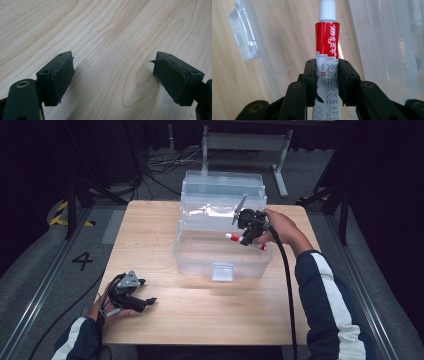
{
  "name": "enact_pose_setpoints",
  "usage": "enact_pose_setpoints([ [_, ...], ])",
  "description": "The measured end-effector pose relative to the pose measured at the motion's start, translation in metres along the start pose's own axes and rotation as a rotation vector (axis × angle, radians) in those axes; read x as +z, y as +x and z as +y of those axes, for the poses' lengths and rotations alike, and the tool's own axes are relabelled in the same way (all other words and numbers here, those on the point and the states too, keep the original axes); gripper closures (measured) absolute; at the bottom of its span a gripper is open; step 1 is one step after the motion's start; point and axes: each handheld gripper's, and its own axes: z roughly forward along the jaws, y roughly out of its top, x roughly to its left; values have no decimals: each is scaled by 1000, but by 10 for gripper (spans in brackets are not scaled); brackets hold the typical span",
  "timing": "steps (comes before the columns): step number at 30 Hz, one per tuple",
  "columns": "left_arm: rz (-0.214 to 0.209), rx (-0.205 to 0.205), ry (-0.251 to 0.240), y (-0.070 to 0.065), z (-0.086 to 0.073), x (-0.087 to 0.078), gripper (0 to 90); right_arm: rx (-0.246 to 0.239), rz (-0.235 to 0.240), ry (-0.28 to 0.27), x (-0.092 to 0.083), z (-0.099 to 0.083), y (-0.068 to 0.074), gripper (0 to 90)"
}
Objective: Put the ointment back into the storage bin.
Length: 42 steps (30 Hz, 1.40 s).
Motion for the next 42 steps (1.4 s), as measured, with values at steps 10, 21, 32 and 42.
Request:
enact_pose_setpoints([
  [10, 0, 0, 0, 0, 0, 0, 174, -1, 8, -5, 16, 2, -4, 708],
  [21, 0, 0, 0, 0, 0, 0, 174, -10, 20, 48, 36, 0, -2, 707],
  [32, 0, 0, 0, 0, 0, 0, 174, -22, 46, 97, 55, -6, 1, 706],
  [42, 0, 0, 0, 0, 0, 0, 174, -18, 77, 116, 65, -11, 1, 705],
])
